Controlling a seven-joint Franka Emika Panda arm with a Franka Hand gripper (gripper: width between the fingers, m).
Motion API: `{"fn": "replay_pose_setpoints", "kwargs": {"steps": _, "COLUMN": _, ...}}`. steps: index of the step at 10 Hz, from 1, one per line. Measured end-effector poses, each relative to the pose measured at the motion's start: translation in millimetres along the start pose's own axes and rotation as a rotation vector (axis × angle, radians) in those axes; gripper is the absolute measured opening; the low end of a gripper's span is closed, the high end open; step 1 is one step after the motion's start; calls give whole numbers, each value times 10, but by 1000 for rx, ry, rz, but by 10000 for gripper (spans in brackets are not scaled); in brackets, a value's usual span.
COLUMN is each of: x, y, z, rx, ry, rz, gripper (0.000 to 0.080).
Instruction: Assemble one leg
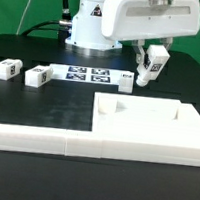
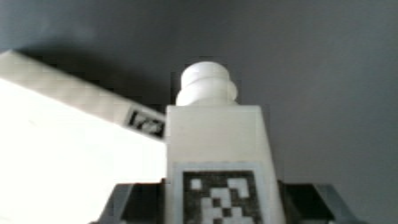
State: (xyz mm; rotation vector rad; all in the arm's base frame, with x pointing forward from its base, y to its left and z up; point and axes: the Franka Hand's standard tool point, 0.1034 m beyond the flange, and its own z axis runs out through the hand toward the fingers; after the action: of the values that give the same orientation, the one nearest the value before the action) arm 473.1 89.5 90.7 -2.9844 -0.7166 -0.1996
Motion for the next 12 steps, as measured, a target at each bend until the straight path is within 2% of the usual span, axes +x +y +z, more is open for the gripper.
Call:
{"fn": "replay_pose_setpoints", "kwargs": {"steps": 1, "x": 156, "y": 53, "z": -48, "rx": 21, "ry": -30, "rz": 6, "gripper": 290}}
{"fn": "replay_pose_setpoints", "kwargs": {"steps": 3, "x": 457, "y": 138, "z": -81, "rx": 40, "ry": -37, "rz": 25, "gripper": 290}}
{"fn": "replay_pose_setpoints", "kwargs": {"steps": 5, "x": 909, "y": 168, "z": -109, "rx": 69, "ry": -58, "rz": 114, "gripper": 290}}
{"fn": "replay_pose_setpoints", "kwargs": {"steps": 6, "x": 1092, "y": 142, "z": -92, "rx": 70, "ry": -44, "rz": 150, "gripper": 290}}
{"fn": "replay_pose_setpoints", "kwargs": {"steps": 7, "x": 1193, "y": 89, "z": -23, "rx": 66, "ry": -14, "rz": 151, "gripper": 290}}
{"fn": "replay_pose_setpoints", "kwargs": {"steps": 10, "x": 1181, "y": 112, "z": -24, "rx": 63, "ry": -8, "rz": 147, "gripper": 290}}
{"fn": "replay_pose_setpoints", "kwargs": {"steps": 12, "x": 1198, "y": 139, "z": -10, "rx": 47, "ry": 36, "rz": 147, "gripper": 290}}
